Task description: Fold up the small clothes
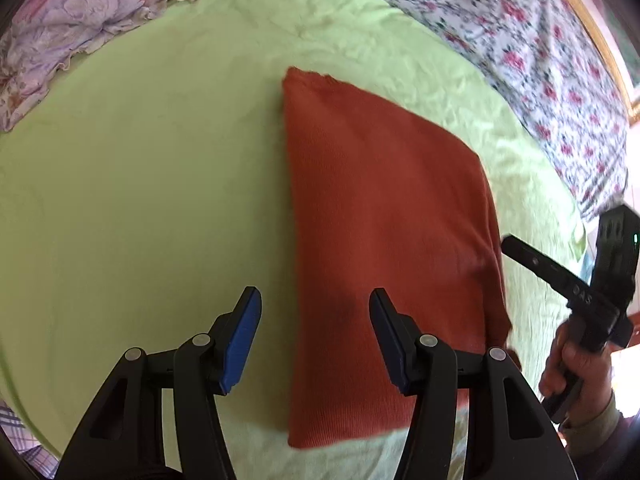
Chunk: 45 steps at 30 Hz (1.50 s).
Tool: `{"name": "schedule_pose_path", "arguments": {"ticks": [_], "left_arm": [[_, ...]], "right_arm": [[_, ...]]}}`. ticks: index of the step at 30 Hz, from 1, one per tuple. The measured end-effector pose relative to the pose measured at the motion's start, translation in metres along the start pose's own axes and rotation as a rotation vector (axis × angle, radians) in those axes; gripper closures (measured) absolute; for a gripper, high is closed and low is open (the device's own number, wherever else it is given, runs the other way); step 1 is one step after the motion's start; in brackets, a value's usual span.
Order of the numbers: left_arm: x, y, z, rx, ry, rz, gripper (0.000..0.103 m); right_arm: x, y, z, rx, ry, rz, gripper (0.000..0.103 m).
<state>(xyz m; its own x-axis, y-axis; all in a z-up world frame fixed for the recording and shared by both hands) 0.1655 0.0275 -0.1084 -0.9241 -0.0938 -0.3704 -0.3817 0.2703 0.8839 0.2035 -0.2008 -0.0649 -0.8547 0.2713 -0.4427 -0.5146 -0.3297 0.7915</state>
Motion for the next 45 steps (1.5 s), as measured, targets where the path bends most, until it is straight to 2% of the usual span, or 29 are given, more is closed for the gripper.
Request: {"name": "schedule_pose_path", "arguments": {"ticks": [3,5,6,7,9,10,11,12,13,14,17,22,26,31,34,36,37,38,45], "left_arm": [[0.011,-0.004,-0.005,0.024,0.002,0.028,0.046],[0.013,-0.005,-0.005,0.026,0.005,0.035,0.046],[0.013,-0.005,-0.007,0.033,0.006,0.032,0.046],[0.012,-0.005,-0.006,0.035,0.006,0.029,0.046],[0.011,-0.004,-0.008,0.042,0.002,0.030,0.046],[0.010,-0.005,-0.009,0.046,0.002,0.033,0.046],[0.010,-0.004,-0.010,0.052,-0.001,0.032,0.046],[0.008,-0.004,-0.013,0.058,-0.007,0.030,0.046],[0.008,-0.004,-0.014,0.060,-0.014,0.033,0.046],[0.009,-0.005,-0.016,0.061,-0.019,0.039,0.046],[0.014,-0.012,-0.021,0.059,-0.031,0.064,0.046],[0.029,-0.034,-0.028,0.031,-0.073,0.129,0.046],[0.031,-0.037,-0.029,0.024,-0.072,0.135,0.046],[0.021,-0.026,-0.026,0.016,-0.065,0.121,0.046],[0.015,-0.014,-0.025,0.002,-0.065,0.098,0.046],[0.018,-0.005,-0.022,-0.001,-0.074,0.088,0.046],[0.022,-0.004,-0.020,-0.002,-0.075,0.093,0.046],[0.026,-0.003,-0.019,0.000,-0.076,0.100,0.046],[0.078,0.003,-0.020,0.032,-0.135,0.160,0.046]], "right_arm": [[0.008,-0.015,0.003,0.019,0.028,0.056,0.059],[0.011,-0.026,0.002,0.044,0.026,0.078,0.063],[0.012,-0.027,0.002,0.045,0.025,0.080,0.067],[0.013,-0.031,0.004,0.035,0.024,0.092,0.084],[0.013,-0.033,0.006,0.006,0.012,0.116,0.091],[0.014,-0.031,0.007,-0.022,0.004,0.121,0.092],[0.009,-0.024,0.012,-0.114,-0.043,0.118,0.093],[0.001,-0.010,0.018,-0.263,-0.125,0.096,0.093],[-0.006,0.002,0.017,-0.336,-0.180,0.070,0.093],[-0.013,0.013,0.011,-0.345,-0.202,0.044,0.093],[-0.012,0.011,-0.019,-0.308,-0.232,0.033,0.093],[0.016,-0.043,-0.071,-0.229,-0.312,0.115,0.094],[0.020,-0.057,-0.079,-0.234,-0.345,0.103,0.094],[0.015,-0.040,-0.068,-0.199,-0.301,0.091,0.090],[0.018,-0.007,-0.061,-0.170,-0.275,0.050,0.084],[0.028,0.011,-0.056,-0.167,-0.247,0.035,0.077],[0.035,0.019,-0.052,-0.160,-0.230,0.038,0.069],[0.042,0.023,-0.051,-0.150,-0.216,0.039,0.066],[0.098,0.024,-0.046,-0.111,-0.190,0.132,0.065]]}}
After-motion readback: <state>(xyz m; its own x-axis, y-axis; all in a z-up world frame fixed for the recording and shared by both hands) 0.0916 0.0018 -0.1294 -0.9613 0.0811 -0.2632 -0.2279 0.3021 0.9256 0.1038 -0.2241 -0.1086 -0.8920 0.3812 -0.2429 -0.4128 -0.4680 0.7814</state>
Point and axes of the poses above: each gripper's, at about its wrist camera, not at the fingertips, and y roughly against the way its jaws point, z to its left, x to its underside, the point moved 9 cm from there along -y, roughly the way its jaws point, and after that the axes turned 7 degrees about -y, right-handed, at the moved point
